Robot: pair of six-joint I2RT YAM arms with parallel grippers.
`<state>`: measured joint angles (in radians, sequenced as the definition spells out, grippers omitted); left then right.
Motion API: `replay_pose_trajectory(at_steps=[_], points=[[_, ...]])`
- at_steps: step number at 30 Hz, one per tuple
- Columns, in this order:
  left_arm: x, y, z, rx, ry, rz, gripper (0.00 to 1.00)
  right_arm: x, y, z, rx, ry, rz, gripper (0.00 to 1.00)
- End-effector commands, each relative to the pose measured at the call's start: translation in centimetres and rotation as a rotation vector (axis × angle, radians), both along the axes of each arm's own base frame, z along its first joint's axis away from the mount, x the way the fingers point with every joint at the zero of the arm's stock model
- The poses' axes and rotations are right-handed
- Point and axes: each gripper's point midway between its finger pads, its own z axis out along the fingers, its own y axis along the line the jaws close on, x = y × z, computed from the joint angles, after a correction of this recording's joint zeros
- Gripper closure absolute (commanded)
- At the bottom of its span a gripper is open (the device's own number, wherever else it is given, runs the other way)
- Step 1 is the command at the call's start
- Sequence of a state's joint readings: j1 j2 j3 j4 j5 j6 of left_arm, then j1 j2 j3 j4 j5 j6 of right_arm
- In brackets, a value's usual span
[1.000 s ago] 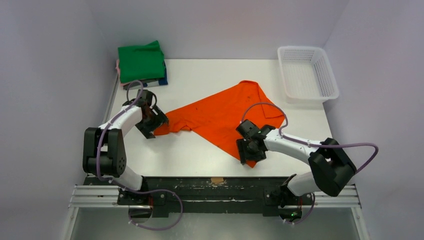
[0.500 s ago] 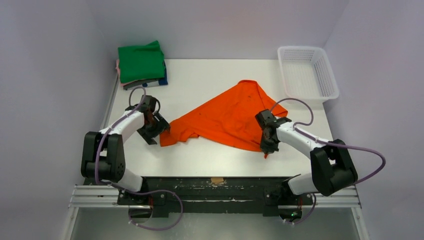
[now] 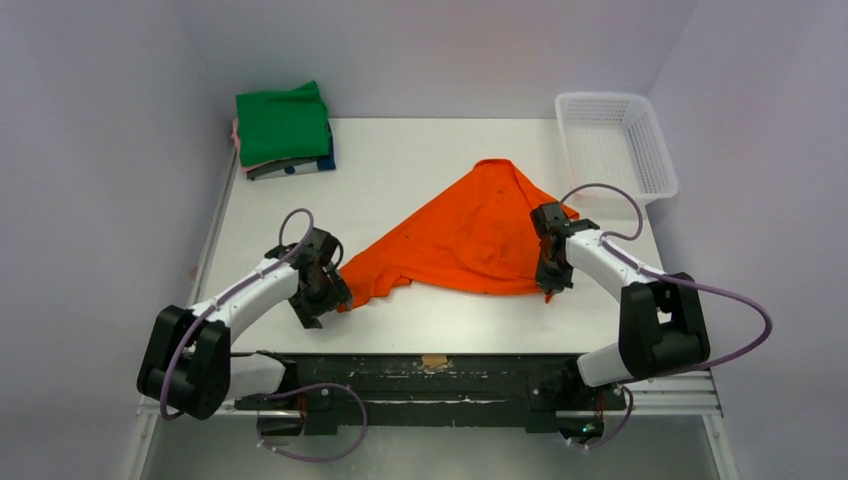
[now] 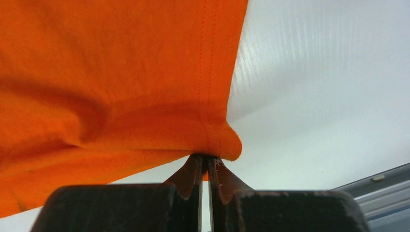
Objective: Fold and stack the t-shirts
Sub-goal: Flatten out the tshirt
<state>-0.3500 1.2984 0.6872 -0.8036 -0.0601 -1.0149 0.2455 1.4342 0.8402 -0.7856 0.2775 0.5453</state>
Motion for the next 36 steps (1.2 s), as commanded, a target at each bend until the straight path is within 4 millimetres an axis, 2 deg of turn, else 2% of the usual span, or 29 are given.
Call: replay_pose_trajectory(at_steps=[1,5,9,13,16,19,23,27,28,32,36], points=[[-1.2,0.3,0.3,0.007,-0.04,-0.004,0.31,1.3,-0.7,1.0,-0.02,-0.011,0.003,1.0],[0.3,0.1,0.1,0.01,-0.114,-0.043,0.32,1.7,-0.9,1.2,-0.029,-0.01,0.013,1.0],[2.4,-1.1,-0.2,-0.006,-0.119,-0.073,0.4,1.8,-1.4,1.7,-0.046,-0.02,-0.003,1.0],[2.6,-2.2,-2.0,-0.016,-0.083,-0.098,0.45,2.1,-1.7,2.2,-0.041,-0.039,-0.016,1.0],[3.7,-2.5,-2.6,0.003,-0.076,-0.12,0.48,2.1,-1.7,2.3,-0.034,-0.041,-0.015,1.0],[4.0,-3.4,-3.1,-0.004,-0.053,-0.146,0.57,2.1,-1.9,2.6,-0.043,-0.047,-0.018,1.0],[4.5,-5.4,-3.6,-0.043,-0.056,-0.206,0.79,2.5,-2.1,2.9,-0.043,-0.067,-0.028,1.0],[5.4,-5.8,-3.9,-0.024,-0.049,-0.239,1.0,2.9,-1.8,3.2,-0.022,-0.091,-0.029,1.0],[5.7,-5.8,-4.0,-0.016,-0.046,-0.247,1.0,2.9,-1.7,3.3,-0.018,-0.098,-0.03,1.0],[6.8,-6.1,-3.2,-0.012,-0.092,-0.277,1.0,3.2,-1.8,3.9,-0.017,-0.129,-0.029,1.0],[7.8,-6.3,0.6,-0.041,-0.227,-0.311,1.0,4.1,-1.1,5.8,0.029,-0.216,0.01,1.0]])
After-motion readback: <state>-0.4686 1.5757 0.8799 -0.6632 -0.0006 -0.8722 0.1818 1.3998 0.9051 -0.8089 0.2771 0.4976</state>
